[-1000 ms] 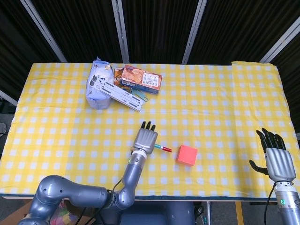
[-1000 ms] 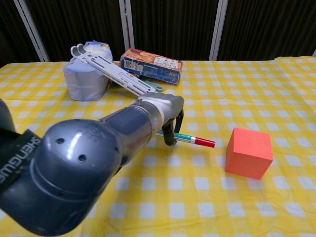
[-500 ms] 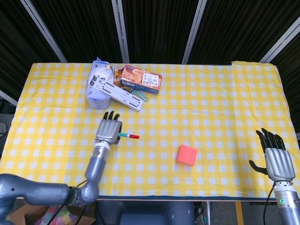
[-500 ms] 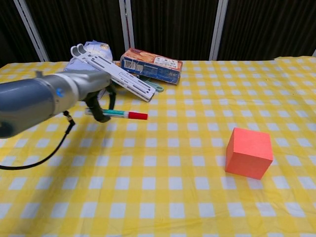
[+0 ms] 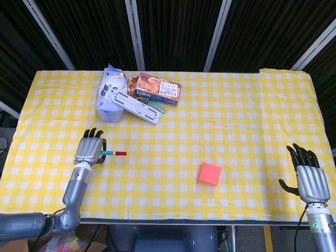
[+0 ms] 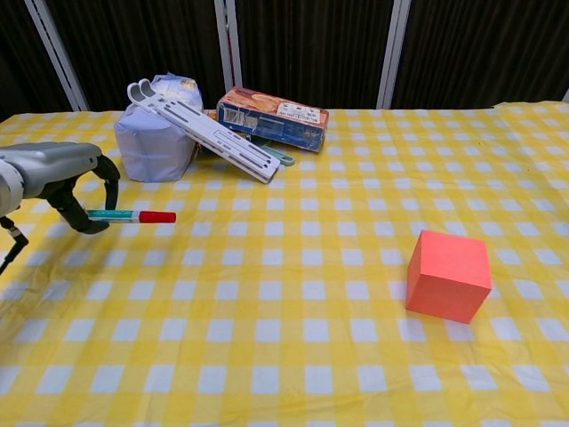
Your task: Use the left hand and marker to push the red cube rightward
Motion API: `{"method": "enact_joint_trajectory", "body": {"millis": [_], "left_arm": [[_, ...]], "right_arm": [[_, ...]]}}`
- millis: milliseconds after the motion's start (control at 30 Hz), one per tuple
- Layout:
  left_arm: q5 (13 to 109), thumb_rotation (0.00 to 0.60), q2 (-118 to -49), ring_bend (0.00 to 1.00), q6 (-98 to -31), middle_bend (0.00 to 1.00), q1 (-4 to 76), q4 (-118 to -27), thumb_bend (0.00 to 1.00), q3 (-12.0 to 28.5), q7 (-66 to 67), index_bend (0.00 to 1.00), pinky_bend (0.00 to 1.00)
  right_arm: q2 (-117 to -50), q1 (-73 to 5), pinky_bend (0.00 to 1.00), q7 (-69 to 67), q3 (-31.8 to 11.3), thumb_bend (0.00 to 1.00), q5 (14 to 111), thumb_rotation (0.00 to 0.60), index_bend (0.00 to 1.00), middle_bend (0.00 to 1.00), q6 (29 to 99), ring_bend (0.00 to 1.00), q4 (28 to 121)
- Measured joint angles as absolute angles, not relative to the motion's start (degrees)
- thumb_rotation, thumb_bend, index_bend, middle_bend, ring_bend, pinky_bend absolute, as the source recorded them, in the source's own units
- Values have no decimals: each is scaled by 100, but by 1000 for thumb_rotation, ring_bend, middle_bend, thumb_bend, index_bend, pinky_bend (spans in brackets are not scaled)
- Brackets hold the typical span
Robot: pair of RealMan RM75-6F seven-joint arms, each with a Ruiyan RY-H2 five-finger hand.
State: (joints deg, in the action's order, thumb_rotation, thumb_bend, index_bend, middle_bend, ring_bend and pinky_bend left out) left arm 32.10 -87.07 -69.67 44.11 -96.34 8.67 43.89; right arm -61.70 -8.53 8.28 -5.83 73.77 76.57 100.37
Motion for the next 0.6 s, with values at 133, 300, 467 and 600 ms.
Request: {"method": "enact_joint_trajectory", "body": {"millis": [133,300,467,600], "left_arm": [[3318,600,-8701,0,-6888,20,4353,-9569,286,873,4167,337,20],[3566,600,-8511,0,-6856,21,4197,-9772,271,869,3844,321,19],[3982,600,-8239,0,-6988,23,3944,-10078,268,796,3461,286,19],[4600,600,-7987,0,-7233,15,3618,-10260,247,640,3023,164,9]], "right_arm": [[-6166,-849,0,801,-579,303,7397,600,0,0,7664,0,10029],[-6161,-847,0,777,-575,303,7411,600,0,0,7663,0,10017],[-6162,-845,0,764,-575,303,7442,600,0,0,7684,0,10007],[-6191,-840,0,760,-578,303,7492,600,0,0,7734,0,9971]]}}
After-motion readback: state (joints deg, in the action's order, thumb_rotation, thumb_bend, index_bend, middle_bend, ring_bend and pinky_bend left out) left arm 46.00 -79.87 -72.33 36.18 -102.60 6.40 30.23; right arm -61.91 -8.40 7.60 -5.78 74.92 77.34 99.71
